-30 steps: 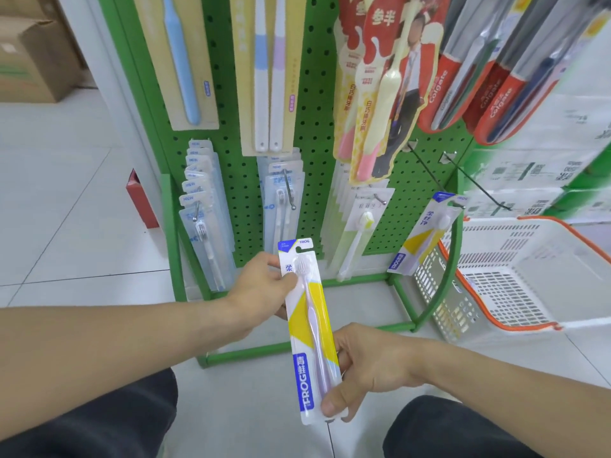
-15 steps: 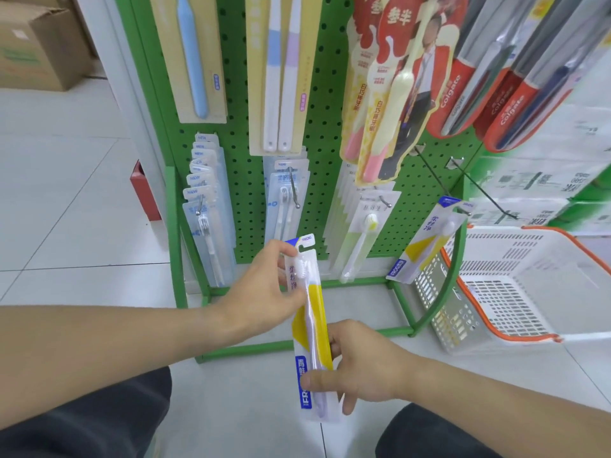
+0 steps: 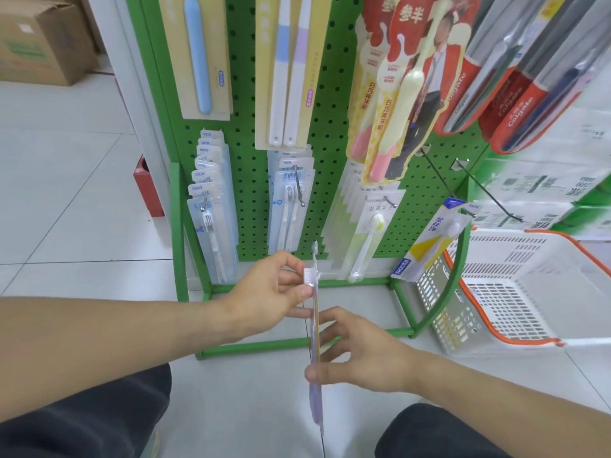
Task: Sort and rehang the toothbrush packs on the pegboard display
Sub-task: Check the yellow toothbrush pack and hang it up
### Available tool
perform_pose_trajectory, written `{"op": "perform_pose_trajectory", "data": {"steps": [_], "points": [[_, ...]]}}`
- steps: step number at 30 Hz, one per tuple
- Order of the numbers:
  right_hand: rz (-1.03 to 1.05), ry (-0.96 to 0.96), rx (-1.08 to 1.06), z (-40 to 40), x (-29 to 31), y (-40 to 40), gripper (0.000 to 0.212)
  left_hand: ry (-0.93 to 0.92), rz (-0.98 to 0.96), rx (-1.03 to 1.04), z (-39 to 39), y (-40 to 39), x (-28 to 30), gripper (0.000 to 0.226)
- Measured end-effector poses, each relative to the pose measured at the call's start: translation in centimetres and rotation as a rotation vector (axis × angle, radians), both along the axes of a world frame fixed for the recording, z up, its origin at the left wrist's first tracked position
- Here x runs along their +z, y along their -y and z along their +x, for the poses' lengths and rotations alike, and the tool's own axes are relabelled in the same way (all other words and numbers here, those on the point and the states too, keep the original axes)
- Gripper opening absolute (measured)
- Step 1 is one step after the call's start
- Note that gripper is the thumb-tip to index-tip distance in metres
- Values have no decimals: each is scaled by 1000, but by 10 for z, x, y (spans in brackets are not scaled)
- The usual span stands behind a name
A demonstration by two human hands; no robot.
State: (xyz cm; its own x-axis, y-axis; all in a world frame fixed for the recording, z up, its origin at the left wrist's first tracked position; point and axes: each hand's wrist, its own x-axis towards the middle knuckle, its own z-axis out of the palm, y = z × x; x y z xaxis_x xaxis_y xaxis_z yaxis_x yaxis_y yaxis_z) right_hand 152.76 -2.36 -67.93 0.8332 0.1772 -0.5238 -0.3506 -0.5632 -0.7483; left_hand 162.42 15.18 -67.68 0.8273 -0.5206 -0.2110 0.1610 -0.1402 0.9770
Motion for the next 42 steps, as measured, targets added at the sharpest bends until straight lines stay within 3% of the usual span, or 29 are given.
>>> {"op": "perform_pose_trajectory", "data": {"steps": [5, 8, 17, 22, 34, 37, 42], "points": [[15, 17, -117, 6, 0, 2, 71, -78, -19, -5, 2, -2, 6, 17], [-25, 47, -45, 7, 0, 4, 70, -133, -26, -37, 2, -1, 12, 23], [49, 93, 2, 9, 2, 12, 22, -21, 11, -29, -2, -1, 5, 41], [131, 149, -147, 11, 10, 10, 34, -73, -13, -16, -3, 0, 6, 38], [-98, 277, -89, 10, 10, 10, 25, 88, -11, -127, -1, 1, 2, 43], [-112, 221, -89, 11, 8, 14, 29, 105, -11, -107, 1, 1, 1, 42], [-124, 57, 136, 7, 6, 15, 45, 61, -76, -111, 4, -1, 4, 39]]}}
